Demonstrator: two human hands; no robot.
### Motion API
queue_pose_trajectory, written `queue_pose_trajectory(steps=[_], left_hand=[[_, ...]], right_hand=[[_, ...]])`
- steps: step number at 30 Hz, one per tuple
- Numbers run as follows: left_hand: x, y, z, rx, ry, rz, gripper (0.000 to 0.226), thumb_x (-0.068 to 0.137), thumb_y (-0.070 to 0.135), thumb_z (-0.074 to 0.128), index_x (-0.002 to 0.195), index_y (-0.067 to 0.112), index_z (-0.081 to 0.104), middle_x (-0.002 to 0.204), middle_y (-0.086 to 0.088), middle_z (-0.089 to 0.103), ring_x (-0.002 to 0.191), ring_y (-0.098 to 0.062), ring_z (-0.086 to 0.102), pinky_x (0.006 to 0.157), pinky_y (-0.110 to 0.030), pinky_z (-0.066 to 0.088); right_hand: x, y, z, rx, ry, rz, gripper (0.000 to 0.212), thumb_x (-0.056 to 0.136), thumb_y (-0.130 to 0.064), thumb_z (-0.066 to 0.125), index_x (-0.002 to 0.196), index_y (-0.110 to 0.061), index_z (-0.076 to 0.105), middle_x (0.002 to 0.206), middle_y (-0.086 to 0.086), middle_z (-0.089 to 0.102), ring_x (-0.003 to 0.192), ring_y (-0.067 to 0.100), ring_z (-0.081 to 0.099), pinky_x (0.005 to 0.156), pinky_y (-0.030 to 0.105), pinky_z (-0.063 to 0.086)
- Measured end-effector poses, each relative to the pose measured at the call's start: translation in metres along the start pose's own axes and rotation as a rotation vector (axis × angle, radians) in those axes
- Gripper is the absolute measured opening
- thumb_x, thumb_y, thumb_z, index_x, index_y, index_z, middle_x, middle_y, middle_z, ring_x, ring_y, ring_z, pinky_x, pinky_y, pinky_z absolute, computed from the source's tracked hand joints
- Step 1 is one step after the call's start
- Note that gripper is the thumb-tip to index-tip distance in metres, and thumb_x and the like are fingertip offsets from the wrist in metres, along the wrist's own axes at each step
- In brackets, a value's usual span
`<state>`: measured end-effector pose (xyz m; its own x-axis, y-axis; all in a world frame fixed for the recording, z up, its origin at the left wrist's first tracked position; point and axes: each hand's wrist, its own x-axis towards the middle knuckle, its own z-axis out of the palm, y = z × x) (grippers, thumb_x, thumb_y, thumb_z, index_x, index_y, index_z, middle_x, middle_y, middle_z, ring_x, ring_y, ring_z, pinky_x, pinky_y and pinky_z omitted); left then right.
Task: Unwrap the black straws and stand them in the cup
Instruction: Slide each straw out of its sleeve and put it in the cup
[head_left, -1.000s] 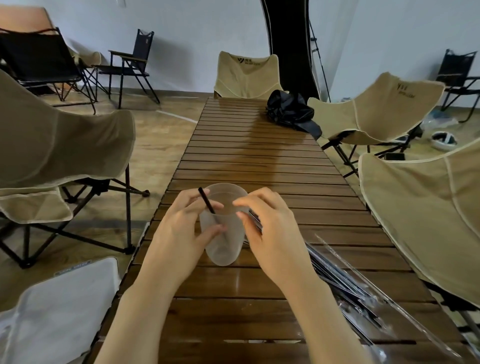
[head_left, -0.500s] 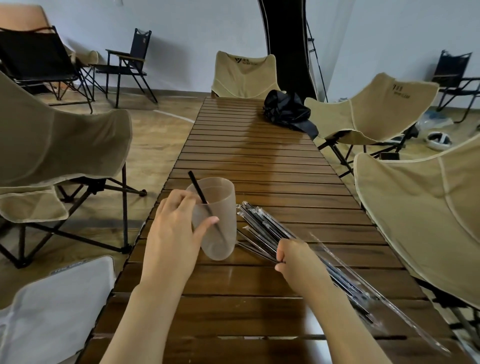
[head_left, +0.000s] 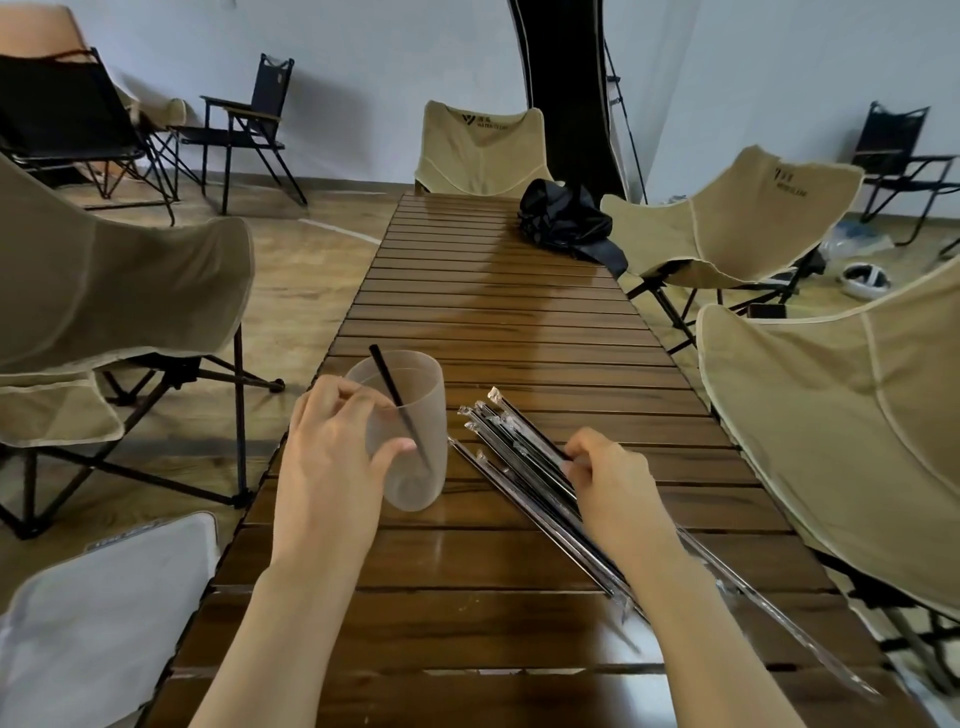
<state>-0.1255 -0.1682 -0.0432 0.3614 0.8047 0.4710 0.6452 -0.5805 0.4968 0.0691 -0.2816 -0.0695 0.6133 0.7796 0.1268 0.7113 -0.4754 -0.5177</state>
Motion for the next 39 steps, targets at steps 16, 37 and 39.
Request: queue_pose_trajectory(steps=[16, 37, 39], left_hand=[[-0.028, 0.052, -0.018, 0.034, 0.026, 0.144, 0.120, 0.061, 0.040, 0.082, 0.152, 0.023, 0.005, 0.158, 0.006, 0.003, 0.147, -0.018, -0.001, 0.111, -0.042, 0.010], [-0.024, 0.051, 0.013, -0.128, -0.384, 0.470, 0.030, 0.099, 0.032, 0.038, 0.122, 0.026, 0.057, 0.114, 0.010, 0.061, 0.105, 0.002, 0.054, 0.087, 0.000, 0.033], [-0.023, 0.049, 0.008, -0.141, -0.428, 0.431, 0.035, 0.099, 0.033, 0.036, 0.117, 0.019, 0.063, 0.110, 0.003, 0.065, 0.102, -0.003, 0.058, 0.085, -0.004, 0.035]], right_hand=[[-0.025, 0.022, -0.064, -0.067, -0.111, 0.006, 0.027, 0.077, -0.024, 0.077, 0.061, -0.035, 0.059, 0.065, -0.013, 0.062, 0.062, 0.000, 0.057, 0.055, 0.013, 0.038], [-0.033, 0.029, -0.094, -0.091, -0.167, -0.310, 0.030, 0.093, -0.015, 0.056, 0.063, -0.021, 0.059, 0.060, -0.007, 0.059, 0.062, 0.007, 0.054, 0.060, 0.015, 0.039], [-0.031, 0.020, -0.089, -0.174, -0.178, -0.319, 0.032, 0.094, -0.015, 0.051, 0.062, -0.012, 0.051, 0.060, -0.002, 0.054, 0.061, 0.013, 0.052, 0.061, 0.021, 0.039]])
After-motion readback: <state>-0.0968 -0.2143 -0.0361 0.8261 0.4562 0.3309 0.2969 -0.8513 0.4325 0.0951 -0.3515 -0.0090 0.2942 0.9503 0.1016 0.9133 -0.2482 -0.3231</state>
